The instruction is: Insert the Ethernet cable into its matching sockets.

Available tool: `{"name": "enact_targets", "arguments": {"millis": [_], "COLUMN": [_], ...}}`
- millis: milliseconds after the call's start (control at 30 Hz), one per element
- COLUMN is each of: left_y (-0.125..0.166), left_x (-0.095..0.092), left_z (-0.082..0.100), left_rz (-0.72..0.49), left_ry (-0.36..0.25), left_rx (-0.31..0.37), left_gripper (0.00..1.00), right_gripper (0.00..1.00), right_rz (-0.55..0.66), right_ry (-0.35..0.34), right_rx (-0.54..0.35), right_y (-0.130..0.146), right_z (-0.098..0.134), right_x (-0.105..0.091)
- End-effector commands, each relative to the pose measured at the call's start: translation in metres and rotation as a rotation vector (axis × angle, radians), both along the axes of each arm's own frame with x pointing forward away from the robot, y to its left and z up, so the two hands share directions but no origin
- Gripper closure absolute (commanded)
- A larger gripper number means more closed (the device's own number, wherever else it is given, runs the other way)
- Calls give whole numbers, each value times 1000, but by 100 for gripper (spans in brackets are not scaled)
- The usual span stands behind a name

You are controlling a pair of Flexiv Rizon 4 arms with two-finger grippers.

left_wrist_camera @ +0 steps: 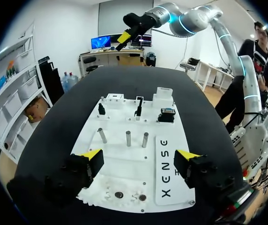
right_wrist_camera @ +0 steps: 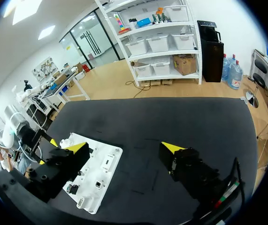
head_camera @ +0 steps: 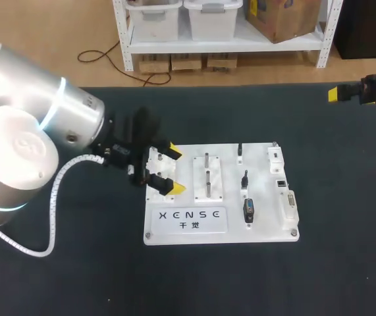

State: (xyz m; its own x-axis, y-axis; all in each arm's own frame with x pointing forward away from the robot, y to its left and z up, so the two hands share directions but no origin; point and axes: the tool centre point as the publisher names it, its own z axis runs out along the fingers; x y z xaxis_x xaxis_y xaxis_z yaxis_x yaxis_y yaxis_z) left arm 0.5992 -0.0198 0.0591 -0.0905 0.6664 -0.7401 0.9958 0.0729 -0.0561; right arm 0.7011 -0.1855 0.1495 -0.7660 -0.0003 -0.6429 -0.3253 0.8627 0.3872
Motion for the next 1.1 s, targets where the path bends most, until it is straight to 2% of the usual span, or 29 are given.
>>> {"name": "enact_targets", "arguments": {"millis": [33, 433, 667, 1000, 1100], "left_y": [-1, -1, -1, -1, -1], "left_x": [0, 0, 0, 0, 0], "left_z": [-1, -1, -1, -1, -1], "left_rz": [2, 2, 2, 2, 2], "left_ry": [-1, -1, -1, -1, -1], "left_rx": [3, 3, 3, 3, 3], "left_gripper": [0, 0, 0, 0, 0], "right_gripper": [0, 0, 0, 0, 0], "right_rz": [0, 0, -43, -118, -142], "right_ry": [0, 0, 51, 98, 102], "right_rx": [0, 0, -102, -274, -299], "right_y": [0, 0, 28, 62, 72], "right_z": [0, 0, 2, 17, 18], "right_x": [0, 0, 6, -9, -15]}}
